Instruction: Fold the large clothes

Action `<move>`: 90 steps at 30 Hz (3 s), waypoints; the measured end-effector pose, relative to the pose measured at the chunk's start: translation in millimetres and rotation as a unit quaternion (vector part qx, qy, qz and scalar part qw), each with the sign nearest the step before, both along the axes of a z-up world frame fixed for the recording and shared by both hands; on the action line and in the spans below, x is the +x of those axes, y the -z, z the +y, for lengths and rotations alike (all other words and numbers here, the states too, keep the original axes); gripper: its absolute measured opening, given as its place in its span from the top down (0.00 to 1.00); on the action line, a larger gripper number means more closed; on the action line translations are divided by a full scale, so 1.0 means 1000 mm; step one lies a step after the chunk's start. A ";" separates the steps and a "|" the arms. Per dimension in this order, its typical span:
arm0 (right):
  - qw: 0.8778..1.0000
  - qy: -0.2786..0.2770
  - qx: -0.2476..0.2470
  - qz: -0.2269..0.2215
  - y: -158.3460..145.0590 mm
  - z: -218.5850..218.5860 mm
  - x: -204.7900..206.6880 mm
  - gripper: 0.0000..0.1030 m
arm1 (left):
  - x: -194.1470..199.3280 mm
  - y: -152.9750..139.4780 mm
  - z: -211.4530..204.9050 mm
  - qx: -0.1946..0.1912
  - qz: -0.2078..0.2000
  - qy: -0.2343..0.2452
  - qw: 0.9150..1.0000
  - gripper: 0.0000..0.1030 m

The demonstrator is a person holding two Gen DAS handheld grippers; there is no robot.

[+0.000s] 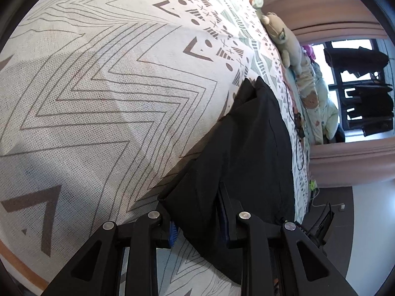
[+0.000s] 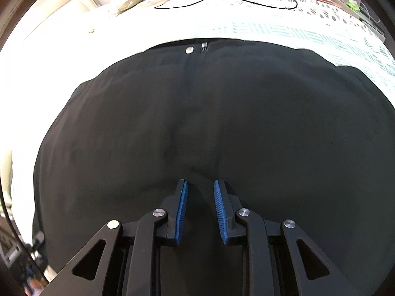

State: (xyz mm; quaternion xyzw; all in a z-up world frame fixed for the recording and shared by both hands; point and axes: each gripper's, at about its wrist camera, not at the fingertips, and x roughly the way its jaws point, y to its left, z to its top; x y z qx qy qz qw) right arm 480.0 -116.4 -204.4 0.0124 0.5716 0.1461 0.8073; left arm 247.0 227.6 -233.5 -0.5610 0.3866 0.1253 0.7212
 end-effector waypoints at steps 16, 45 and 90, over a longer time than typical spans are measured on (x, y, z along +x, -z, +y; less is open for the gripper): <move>0.999 0.015 0.034 0.006 -0.007 0.001 0.092 0.77 | 0.012 0.004 -0.003 0.000 0.010 -0.003 1.000 0.71; 0.992 0.010 0.120 0.023 -0.008 -0.053 -0.139 0.58 | 0.032 -0.113 -0.045 0.032 -0.155 0.054 0.986 0.90; 0.939 0.218 0.266 -0.003 -0.023 -0.306 -0.213 0.66 | 0.178 -0.124 -0.387 0.094 -0.105 0.394 0.908 0.91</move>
